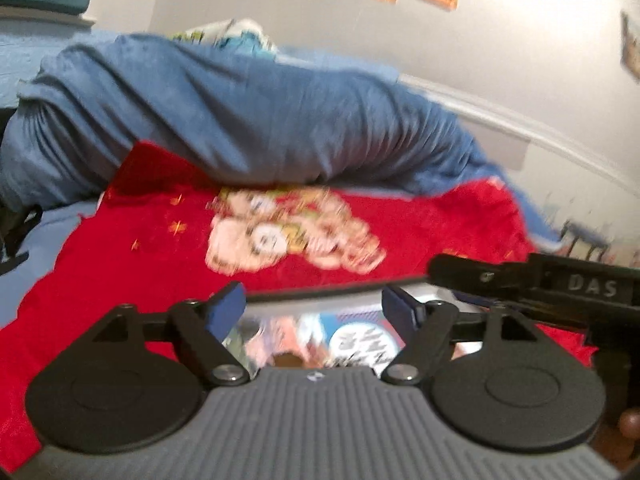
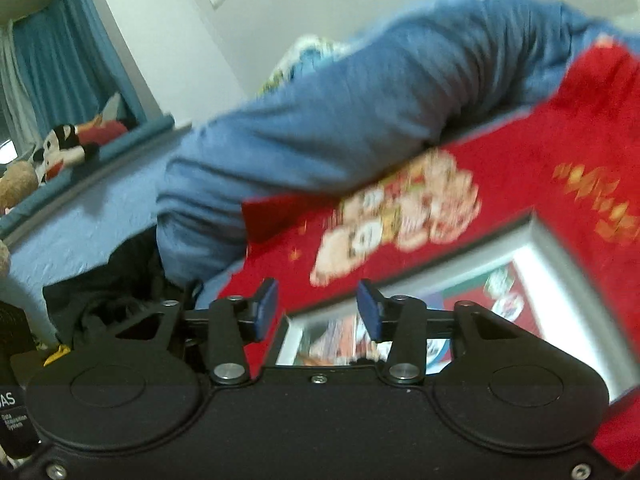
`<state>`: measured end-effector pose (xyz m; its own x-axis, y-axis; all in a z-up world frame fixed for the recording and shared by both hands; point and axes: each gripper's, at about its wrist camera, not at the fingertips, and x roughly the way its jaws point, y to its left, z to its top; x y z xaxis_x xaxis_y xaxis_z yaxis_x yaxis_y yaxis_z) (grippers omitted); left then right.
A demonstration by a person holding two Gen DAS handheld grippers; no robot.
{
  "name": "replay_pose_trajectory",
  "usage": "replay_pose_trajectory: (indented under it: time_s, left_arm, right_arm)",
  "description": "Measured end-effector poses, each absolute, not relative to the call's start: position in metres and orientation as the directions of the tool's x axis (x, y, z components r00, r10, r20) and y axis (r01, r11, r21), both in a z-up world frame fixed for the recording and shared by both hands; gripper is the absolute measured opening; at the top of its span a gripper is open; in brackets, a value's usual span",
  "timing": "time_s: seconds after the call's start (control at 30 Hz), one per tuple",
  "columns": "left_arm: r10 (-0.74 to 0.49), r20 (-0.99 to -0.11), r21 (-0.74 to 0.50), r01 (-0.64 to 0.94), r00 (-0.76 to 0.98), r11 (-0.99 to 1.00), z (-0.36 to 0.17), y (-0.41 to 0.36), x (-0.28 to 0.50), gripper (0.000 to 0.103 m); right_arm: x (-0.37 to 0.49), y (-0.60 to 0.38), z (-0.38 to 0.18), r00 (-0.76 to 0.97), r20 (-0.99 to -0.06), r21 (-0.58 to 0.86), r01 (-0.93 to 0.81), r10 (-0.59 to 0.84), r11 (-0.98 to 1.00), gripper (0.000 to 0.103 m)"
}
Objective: Organize objects
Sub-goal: 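Open both grippers to drop packet and black scrunchie into the box, then grasp blue knit scrunchie with left gripper while right gripper grasps a Sweet Magic paper packet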
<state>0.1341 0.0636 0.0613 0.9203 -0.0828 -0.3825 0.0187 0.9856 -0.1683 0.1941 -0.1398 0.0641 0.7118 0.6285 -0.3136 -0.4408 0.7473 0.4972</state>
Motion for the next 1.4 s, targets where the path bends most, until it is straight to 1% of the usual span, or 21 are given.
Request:
replay_pose_trajectory:
  time_s: [0.03,0.13,0.23,0.3,0.4,0.43,0.47,0.57,0.63,0.7,0.77,0.83,0.93,1.03,1.07,1.17,1.2,1.23,1.27,1.3,1.4]
  left_arm:
    - [-0.089,-0.364,-0.172,0.027,0.927,0.985,0.068,0.065,0.131,0.087]
    - [-0.113,-0.315,-0.191,0.053,0.942,0.98,0.087,0.068,0.12,0.088]
    - [-0.164,-0.276,-0.211,0.107,0.947,0.972,0.099,0.068,0.109,0.088]
    - [-0.209,-0.25,-0.212,0.157,0.945,0.965,0.103,0.064,0.099,0.089]
    - [-0.226,-0.224,-0.192,0.184,0.948,0.964,0.104,0.055,0.083,0.09]
    - [-0.223,-0.23,-0.181,0.183,0.947,0.966,0.102,0.052,0.079,0.09]
    - [-0.215,-0.244,-0.178,0.175,0.946,0.968,0.1,0.05,0.076,0.09]
    - [-0.196,-0.307,-0.238,0.124,0.931,0.963,0.084,0.044,0.065,0.09]
    - [-0.182,-0.336,-0.231,0.106,0.924,0.967,0.07,0.033,0.052,0.09]
    - [-0.172,-0.345,-0.233,0.094,0.923,0.968,0.055,0.021,0.036,0.089]
    - [-0.172,-0.329,-0.28,0.078,0.929,0.957,0.037,0.008,0.018,0.089]
    - [-0.217,-0.355,-0.313,0.103,0.909,0.944,0.019,-0.009,0.01,0.089]
    - [-0.229,-0.41,-0.19,0.163,0.883,0.968,0.0,-0.042,0.015,0.089]
    - [-0.174,-0.445,-0.055,0.167,0.878,0.984,-0.015,-0.063,0.029,0.087]
    - [-0.157,-0.463,-0.035,0.159,0.872,0.987,-0.02,-0.067,0.034,0.086]
    - [-0.174,-0.506,-0.063,0.165,0.845,0.984,-0.033,-0.067,0.05,0.078]
    - [-0.178,-0.527,-0.068,0.168,0.831,0.983,-0.038,-0.066,0.055,0.071]
    - [-0.176,-0.551,-0.066,0.167,0.816,0.984,-0.042,-0.067,0.06,0.068]
    - [-0.166,-0.563,-0.055,0.164,0.81,0.985,-0.044,-0.069,0.063,0.058]
    - [-0.155,-0.573,-0.038,0.163,0.805,0.986,-0.045,-0.07,0.066,0.041]
    - [-0.135,-0.586,0.006,0.171,0.799,0.985,-0.049,-0.073,0.07,0.022]
  right_arm:
    - [0.187,-0.144,0.075,0.73,-0.299,0.484,-0.439,0.615,0.757,0.051]
    - [0.163,-0.16,0.103,0.783,-0.253,0.457,-0.422,0.569,0.783,0.057]
    - [0.14,-0.177,0.123,0.824,-0.23,0.438,-0.387,0.518,0.811,0.063]
    - [0.124,-0.188,0.131,0.85,-0.223,0.421,-0.358,0.477,0.833,0.068]
    - [0.103,-0.204,0.132,0.87,-0.215,0.42,-0.329,0.444,0.846,0.073]
    - [0.097,-0.208,0.128,0.873,-0.217,0.419,-0.32,0.436,0.85,0.076]
    - [0.092,-0.211,0.124,0.877,-0.222,0.415,-0.31,0.426,0.855,0.076]
    - [0.084,-0.218,0.101,0.884,-0.262,0.392,-0.27,0.388,0.88,0.076]
    - [0.088,-0.221,0.082,0.871,-0.295,0.408,-0.256,0.393,0.876,0.076]
    - [0.093,-0.222,0.064,0.852,-0.331,0.411,-0.257,0.406,0.875,0.076]
    - [0.096,-0.225,0.049,0.842,-0.357,0.404,-0.252,0.405,0.879,0.076]
    - [0.099,-0.23,0.036,0.832,-0.364,0.418,-0.256,0.418,0.872,0.076]
    - [0.107,-0.241,0.015,0.796,-0.378,0.464,-0.278,0.472,0.841,0.076]
    - [0.111,-0.24,-0.007,0.767,-0.413,0.46,-0.29,0.491,0.839,0.076]
    - [0.113,-0.238,-0.013,0.757,-0.433,0.456,-0.285,0.49,0.843,0.076]
    - [0.117,-0.233,-0.029,0.728,-0.48,0.466,-0.26,0.489,0.845,0.076]
    - [0.118,-0.232,-0.032,0.722,-0.49,0.466,-0.257,0.489,0.846,0.076]
    - [0.119,-0.23,-0.034,0.718,-0.499,0.465,-0.25,0.485,0.849,0.075]
    - [0.121,-0.228,-0.036,0.714,-0.509,0.466,-0.241,0.48,0.852,0.074]
    - [0.124,-0.227,-0.038,0.708,-0.519,0.468,-0.234,0.48,0.852,0.073]
    - [0.127,-0.222,-0.044,0.696,-0.547,0.453,-0.222,0.466,0.864,0.067]
